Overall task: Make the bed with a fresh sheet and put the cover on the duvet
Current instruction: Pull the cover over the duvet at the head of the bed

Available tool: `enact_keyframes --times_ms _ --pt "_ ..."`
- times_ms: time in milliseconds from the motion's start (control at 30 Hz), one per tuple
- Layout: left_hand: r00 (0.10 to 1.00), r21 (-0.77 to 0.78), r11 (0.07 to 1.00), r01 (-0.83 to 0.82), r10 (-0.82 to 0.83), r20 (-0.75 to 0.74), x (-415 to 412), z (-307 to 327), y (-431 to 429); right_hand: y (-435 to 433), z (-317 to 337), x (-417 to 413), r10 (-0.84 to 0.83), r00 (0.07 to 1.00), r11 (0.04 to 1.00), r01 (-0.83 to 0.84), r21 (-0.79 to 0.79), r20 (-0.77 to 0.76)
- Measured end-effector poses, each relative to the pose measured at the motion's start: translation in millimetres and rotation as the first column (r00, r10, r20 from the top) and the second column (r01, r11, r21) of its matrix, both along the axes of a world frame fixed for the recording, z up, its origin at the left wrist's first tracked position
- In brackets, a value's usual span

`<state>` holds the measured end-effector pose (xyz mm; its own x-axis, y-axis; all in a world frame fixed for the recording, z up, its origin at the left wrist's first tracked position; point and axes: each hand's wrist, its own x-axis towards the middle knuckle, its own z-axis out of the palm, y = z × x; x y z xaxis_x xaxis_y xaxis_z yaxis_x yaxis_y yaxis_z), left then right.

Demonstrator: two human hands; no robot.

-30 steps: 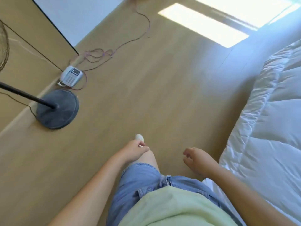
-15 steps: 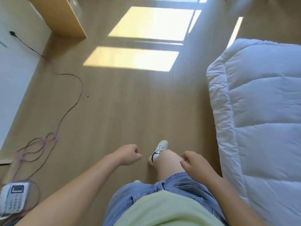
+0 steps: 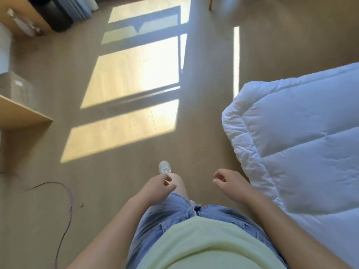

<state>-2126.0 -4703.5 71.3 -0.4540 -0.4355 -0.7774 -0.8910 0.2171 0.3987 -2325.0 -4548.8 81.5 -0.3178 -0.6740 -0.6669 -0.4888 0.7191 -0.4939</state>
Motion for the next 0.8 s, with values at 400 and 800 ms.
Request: enact_keyframes --times_ms 400,800 --pt "0.887 -0.039 0.89 0.454 -0.448 0.11 -290 -1 -299 -212 -3 -227 -0.447 0.892 0.894 0.443 0.07 0.063" --pt "0.654 0.036 0.672 0.74 -0.73 0.197 -719 -29 -340 -250 -19 -573 -0.79 0.605 0.611 0.789 0.053 0.105"
